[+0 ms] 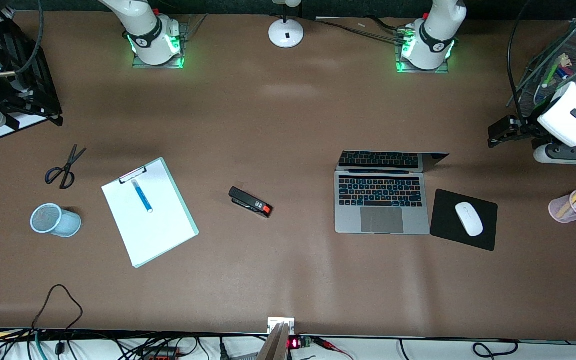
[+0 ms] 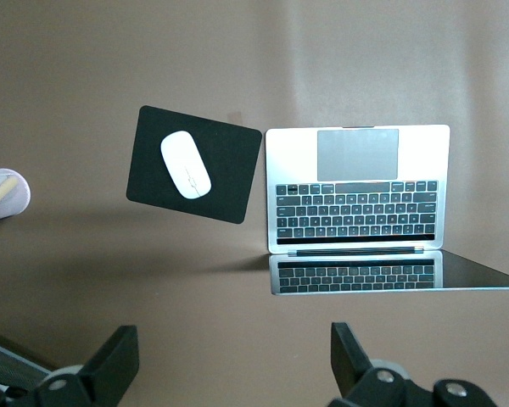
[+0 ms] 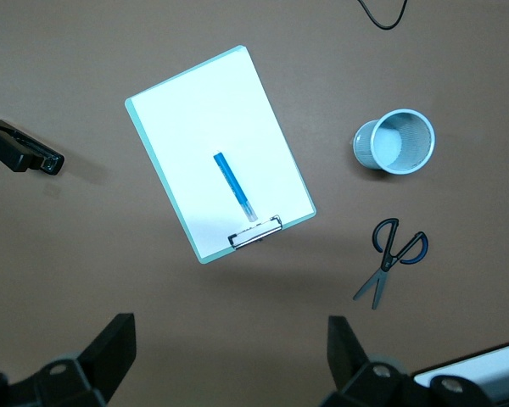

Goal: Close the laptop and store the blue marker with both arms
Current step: 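Move the right gripper toward the blue marker on the clipboard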

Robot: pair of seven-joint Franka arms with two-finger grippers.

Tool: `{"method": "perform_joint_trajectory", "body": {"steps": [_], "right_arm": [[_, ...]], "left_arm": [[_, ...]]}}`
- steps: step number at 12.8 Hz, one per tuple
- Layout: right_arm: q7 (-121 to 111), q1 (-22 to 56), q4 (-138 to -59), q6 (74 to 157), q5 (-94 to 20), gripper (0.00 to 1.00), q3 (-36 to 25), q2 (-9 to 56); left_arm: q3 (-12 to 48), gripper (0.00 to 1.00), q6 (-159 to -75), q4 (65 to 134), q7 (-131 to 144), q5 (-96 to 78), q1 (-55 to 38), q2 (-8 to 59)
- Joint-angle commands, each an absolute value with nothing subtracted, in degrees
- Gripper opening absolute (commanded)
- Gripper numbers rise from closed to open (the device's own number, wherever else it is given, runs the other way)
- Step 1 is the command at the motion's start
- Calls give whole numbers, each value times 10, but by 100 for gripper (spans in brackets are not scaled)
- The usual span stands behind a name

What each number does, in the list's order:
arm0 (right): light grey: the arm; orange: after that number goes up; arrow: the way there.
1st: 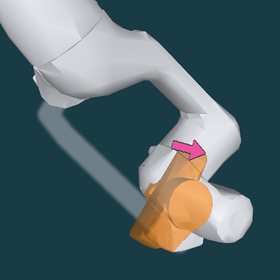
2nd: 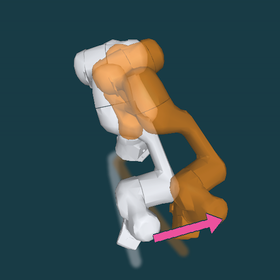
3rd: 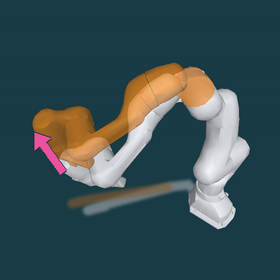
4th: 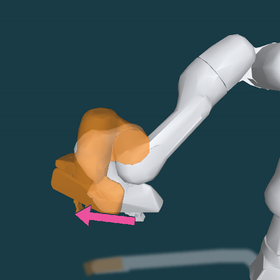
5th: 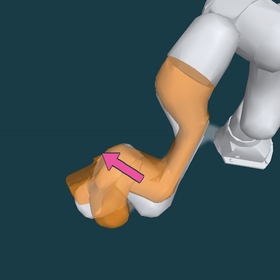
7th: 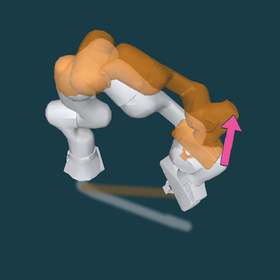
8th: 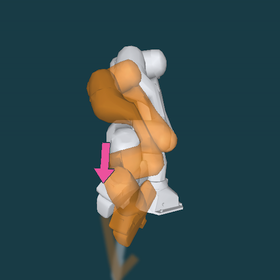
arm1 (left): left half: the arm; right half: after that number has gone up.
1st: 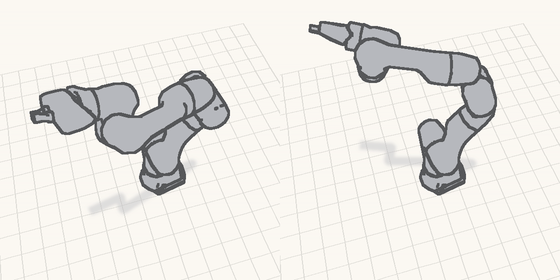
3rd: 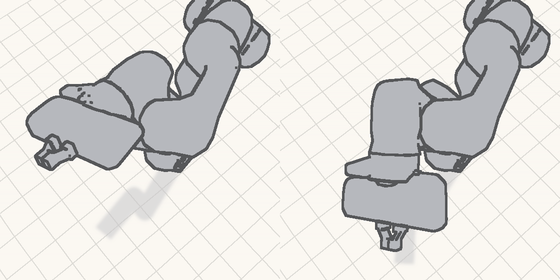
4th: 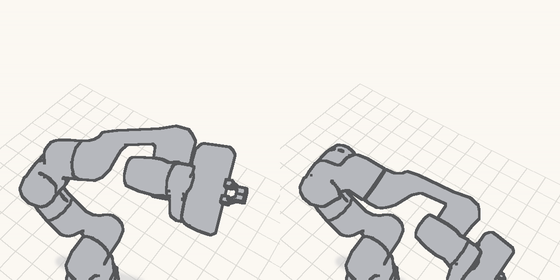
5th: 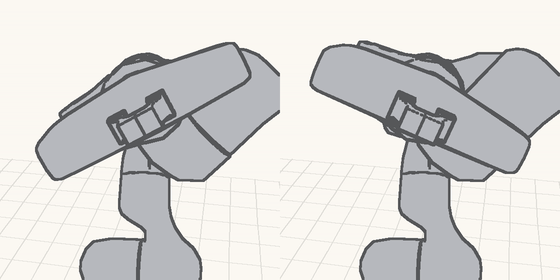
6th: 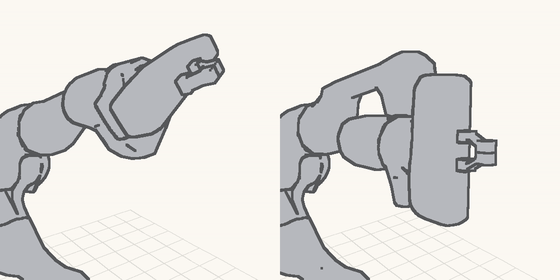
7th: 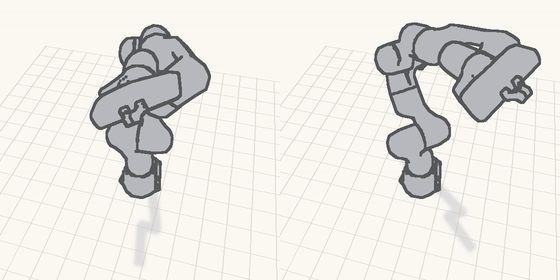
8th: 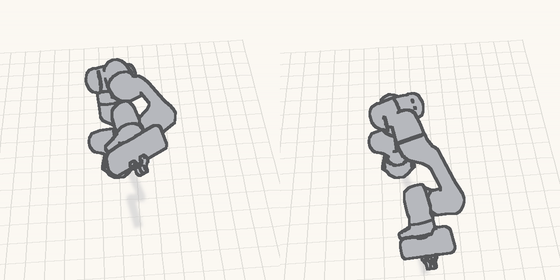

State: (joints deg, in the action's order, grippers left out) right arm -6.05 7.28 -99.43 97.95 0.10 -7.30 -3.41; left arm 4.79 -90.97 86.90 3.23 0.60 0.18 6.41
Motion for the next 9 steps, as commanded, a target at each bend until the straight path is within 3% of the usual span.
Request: {"method": "perform_joint_trajectory", "body": {"steps": [1,5,9], "right_arm": [[-64,68,-978,965,-10,100,-72,-20],[-108,68,-983,976,-10,100,-72,48],[-141,76,-993,1046,-11,100,-68,119]], "left_arm": [[59,100,-908,864,36,24,0,68],[60,100,-906,853,38,25,0,76],[60,100,-906,853,27,23,-2,87]]}}
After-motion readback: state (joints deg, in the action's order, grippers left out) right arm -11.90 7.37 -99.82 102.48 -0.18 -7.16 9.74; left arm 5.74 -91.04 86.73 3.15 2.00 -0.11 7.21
